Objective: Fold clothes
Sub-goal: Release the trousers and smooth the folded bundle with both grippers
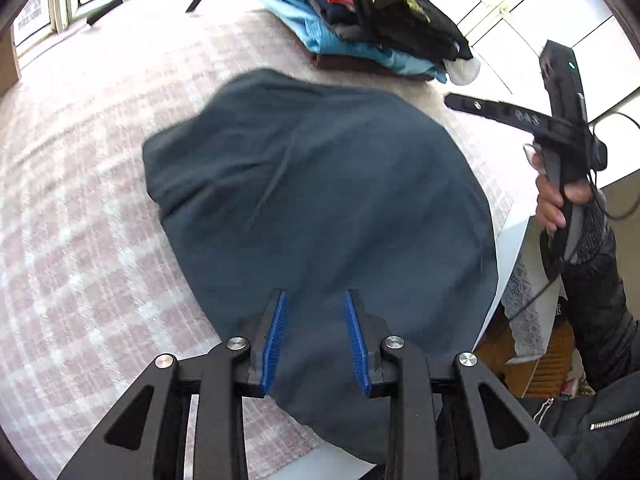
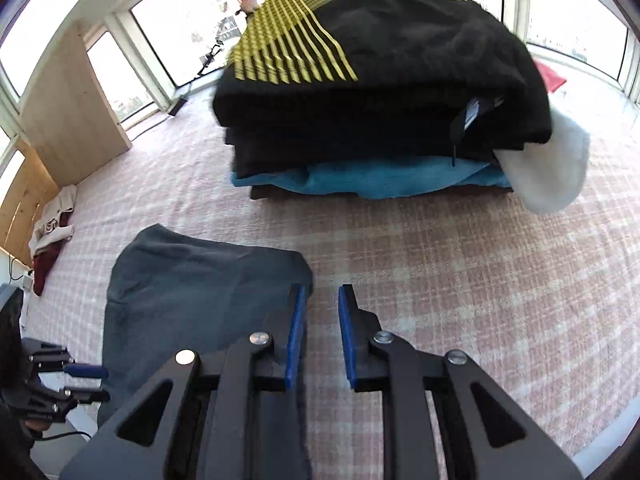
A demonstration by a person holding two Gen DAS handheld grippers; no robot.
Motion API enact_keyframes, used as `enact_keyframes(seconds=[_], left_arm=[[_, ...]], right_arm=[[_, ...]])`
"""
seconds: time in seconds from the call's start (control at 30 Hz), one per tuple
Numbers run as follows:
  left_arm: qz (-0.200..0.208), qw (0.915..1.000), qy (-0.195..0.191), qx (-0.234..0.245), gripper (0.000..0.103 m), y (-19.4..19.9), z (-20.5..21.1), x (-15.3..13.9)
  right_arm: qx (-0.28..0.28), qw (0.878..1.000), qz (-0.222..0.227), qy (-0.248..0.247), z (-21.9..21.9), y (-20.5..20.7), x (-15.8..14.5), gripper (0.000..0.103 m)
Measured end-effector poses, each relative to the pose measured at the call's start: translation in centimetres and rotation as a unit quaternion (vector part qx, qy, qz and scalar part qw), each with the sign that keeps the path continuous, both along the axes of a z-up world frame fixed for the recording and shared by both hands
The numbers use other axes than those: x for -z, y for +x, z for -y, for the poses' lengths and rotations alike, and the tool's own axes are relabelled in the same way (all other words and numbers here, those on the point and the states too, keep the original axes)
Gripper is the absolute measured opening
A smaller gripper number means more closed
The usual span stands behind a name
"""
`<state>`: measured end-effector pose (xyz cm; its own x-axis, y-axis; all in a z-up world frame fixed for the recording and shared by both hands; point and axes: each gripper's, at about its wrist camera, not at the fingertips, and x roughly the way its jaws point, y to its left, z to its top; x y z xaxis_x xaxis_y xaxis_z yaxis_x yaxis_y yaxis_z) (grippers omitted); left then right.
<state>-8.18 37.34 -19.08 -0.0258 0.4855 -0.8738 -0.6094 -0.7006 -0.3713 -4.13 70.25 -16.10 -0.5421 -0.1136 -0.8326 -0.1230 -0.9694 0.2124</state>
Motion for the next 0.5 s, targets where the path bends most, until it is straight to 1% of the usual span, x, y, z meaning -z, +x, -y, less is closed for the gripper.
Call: enact_keyframes(seconds=[0.03, 0.1, 0.13, 0.2, 0.27, 0.3, 0.33, 0.37, 0.43, 0.5], left_arm=[[-0.015, 0.9998, 0.005, -0.009, 0.029, -0.8, 0.1, -0.6], [-0.031, 0.9989, 0.016, -0.032, 0.029, -2.7, 0.4, -0.8], [-0.049, 0.9979, 0.009, -0.042, 0.029, -3.7, 0.3, -0.7], [-0.082, 0.9950, -0.007, -0.056, 0.029, -5.5, 0.0, -0.3], [-0.087, 0.9936, -0.028, -0.066, 0.029, -7.1, -0.4, 1.0], [-0.088, 0.9927, -0.045, -0.070, 0.029, -7.8, -0.6, 1.9], [-0.088, 0.9914, -0.063, -0.073, 0.029, -8.5, -0.7, 2.8], [-0.085, 0.9909, -0.071, -0.076, 0.029, -8.7, -0.6, 3.3], [-0.080, 0.9897, -0.086, -0.082, 0.029, -9.1, -0.4, 4.1], [-0.067, 0.9920, -0.060, -0.088, 0.027, -8.4, 0.5, 2.9]], right_arm=[[-0.012, 1.000, -0.012, -0.010, 0.8, 1.1, -0.8, 0.018], [-0.034, 0.999, -0.016, -0.027, 2.6, 2.8, -1.2, 0.018], [-0.040, 0.999, -0.006, -0.029, 3.5, 3.3, -0.6, 0.018], [-0.047, 0.999, 0.020, -0.017, 4.6, 3.9, 1.3, 0.018], [-0.052, 0.998, 0.047, -0.001, 5.5, 4.2, 3.4, 0.018], [-0.054, 0.997, 0.055, 0.010, 5.7, 4.5, 4.0, 0.018], [-0.056, 0.997, 0.051, 0.021, 5.9, 4.6, 4.6, 0.018], [-0.055, 0.997, 0.040, 0.025, 5.9, 4.9, 4.5, 0.018], [-0.061, 0.996, 0.046, 0.037, 6.1, 4.9, 4.0, 0.018], [-0.058, 0.996, 0.049, 0.042, 6.4, 5.3, 3.2, 0.018]])
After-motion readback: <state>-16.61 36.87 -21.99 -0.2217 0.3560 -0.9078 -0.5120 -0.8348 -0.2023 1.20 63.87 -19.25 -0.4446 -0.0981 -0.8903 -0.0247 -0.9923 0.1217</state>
